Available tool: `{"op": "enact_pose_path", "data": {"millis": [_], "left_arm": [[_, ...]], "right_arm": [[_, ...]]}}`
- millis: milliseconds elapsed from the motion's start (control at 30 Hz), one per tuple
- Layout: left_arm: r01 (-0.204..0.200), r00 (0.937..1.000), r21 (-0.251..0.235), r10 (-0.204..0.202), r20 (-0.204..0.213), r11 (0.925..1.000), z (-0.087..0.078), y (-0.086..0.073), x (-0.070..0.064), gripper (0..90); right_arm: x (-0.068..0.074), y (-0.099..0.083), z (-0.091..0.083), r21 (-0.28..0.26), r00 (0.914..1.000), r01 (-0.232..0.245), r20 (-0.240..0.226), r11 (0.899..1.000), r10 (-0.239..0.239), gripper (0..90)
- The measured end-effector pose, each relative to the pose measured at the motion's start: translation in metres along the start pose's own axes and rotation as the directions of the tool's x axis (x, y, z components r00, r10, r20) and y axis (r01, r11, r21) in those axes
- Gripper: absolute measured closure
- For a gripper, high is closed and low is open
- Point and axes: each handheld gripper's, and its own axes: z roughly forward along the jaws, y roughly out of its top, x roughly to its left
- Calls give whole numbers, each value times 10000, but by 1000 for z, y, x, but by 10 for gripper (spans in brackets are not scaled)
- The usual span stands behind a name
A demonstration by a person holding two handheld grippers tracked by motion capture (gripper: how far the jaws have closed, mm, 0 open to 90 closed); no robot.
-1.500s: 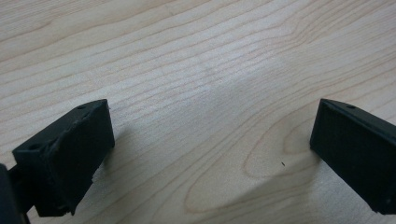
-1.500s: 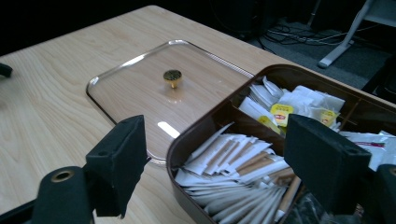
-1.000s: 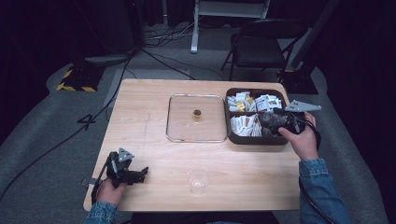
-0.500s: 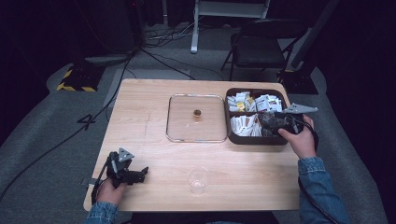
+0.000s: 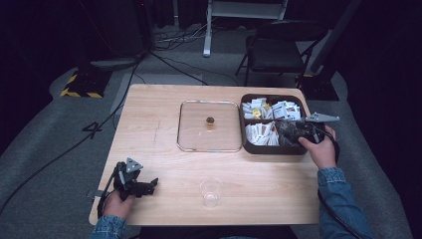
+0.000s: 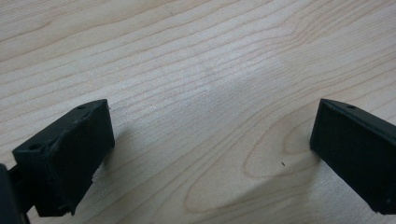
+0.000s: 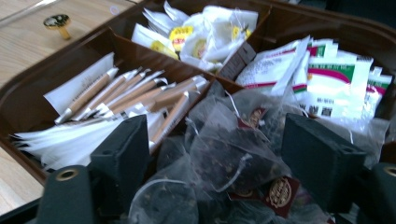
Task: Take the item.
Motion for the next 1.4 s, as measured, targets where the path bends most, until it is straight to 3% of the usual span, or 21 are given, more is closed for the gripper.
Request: {"op": "enact_pose_path", "data": {"millis": [167, 400, 433, 667, 967, 1400], "left_arm": [[-2, 10000, 3, 2, 0, 10000, 0, 0, 0, 0], [9, 10000, 9, -9, -6, 10000, 0, 0, 0, 0], [3, 10000, 14, -3, -8, 10000, 0, 0, 0, 0], [5, 10000, 12, -5, -9, 10000, 0, 0, 0, 0], [8, 10000, 10, -8, -12, 10000, 0, 0, 0, 0], [8, 10000, 9, -8, -10, 10000, 0, 0, 0, 0]], "right_arm": [[-5, -4, 4, 292, 9999, 86, -68, 9995, -84, 330], [-7, -8, 10, 624, 9991, 353, 228, 9974, -368, 459], [-8, -9, 10, 650, 9983, 463, 336, 9968, -485, 524], [-6, -9, 8, 818, 9935, 902, 625, 9926, -954, 687], [-6, -8, 6, 754, 9950, 744, 611, 9944, -791, 738], [-6, 3, -14, 14, 10000, 85, -6, 10000, -85, 757]]}}
